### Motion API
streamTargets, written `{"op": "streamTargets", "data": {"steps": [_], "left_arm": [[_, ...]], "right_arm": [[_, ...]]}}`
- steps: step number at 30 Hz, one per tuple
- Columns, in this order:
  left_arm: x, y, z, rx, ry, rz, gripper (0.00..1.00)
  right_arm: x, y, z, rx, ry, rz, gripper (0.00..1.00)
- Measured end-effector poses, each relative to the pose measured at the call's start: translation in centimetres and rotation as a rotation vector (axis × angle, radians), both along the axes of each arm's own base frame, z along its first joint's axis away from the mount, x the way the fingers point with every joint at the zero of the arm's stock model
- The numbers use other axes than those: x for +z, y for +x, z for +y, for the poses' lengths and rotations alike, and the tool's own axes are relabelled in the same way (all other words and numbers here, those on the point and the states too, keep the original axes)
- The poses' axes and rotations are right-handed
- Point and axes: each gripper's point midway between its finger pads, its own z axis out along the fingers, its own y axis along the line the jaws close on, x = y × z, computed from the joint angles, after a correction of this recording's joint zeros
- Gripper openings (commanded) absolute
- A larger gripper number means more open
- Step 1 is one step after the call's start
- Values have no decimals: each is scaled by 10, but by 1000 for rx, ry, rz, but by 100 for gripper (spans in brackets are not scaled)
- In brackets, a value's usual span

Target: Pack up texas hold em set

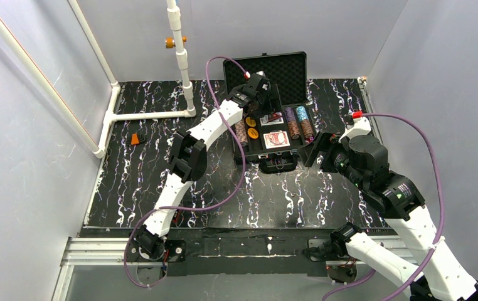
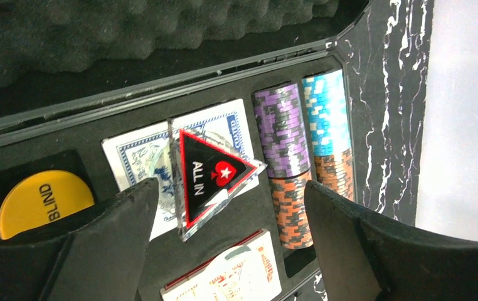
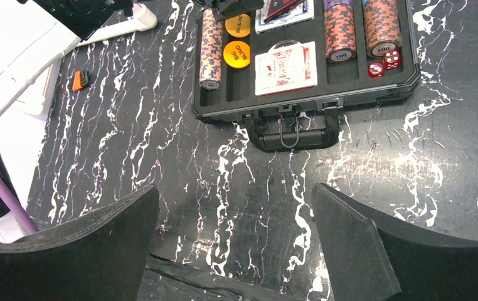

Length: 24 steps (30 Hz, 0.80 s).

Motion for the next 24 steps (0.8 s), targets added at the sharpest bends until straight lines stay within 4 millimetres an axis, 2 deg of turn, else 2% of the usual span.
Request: {"op": "streamTargets", "data": {"steps": [6, 9, 13, 20, 22, 24], "left_arm": [[0, -13, 12, -28, 45, 5, 98], [8, -22, 20, -44, 67, 2, 98], [42, -35, 38, -52, 93, -46, 98], [130, -63, 74, -42, 95, -195, 98], [145, -73, 86, -35, 103, -221, 98], [152, -84, 99, -26, 121, -234, 98]], "right_arm": [[0, 0, 0, 2, 2, 1, 98], [0, 0, 1, 2, 0, 2, 98], [-2, 1, 1, 3, -6, 9, 98], [-7, 5, 3, 1, -22, 23, 98], [-8, 5, 3, 2, -25, 28, 98], [-10, 6, 4, 5, -31, 32, 98]]}}
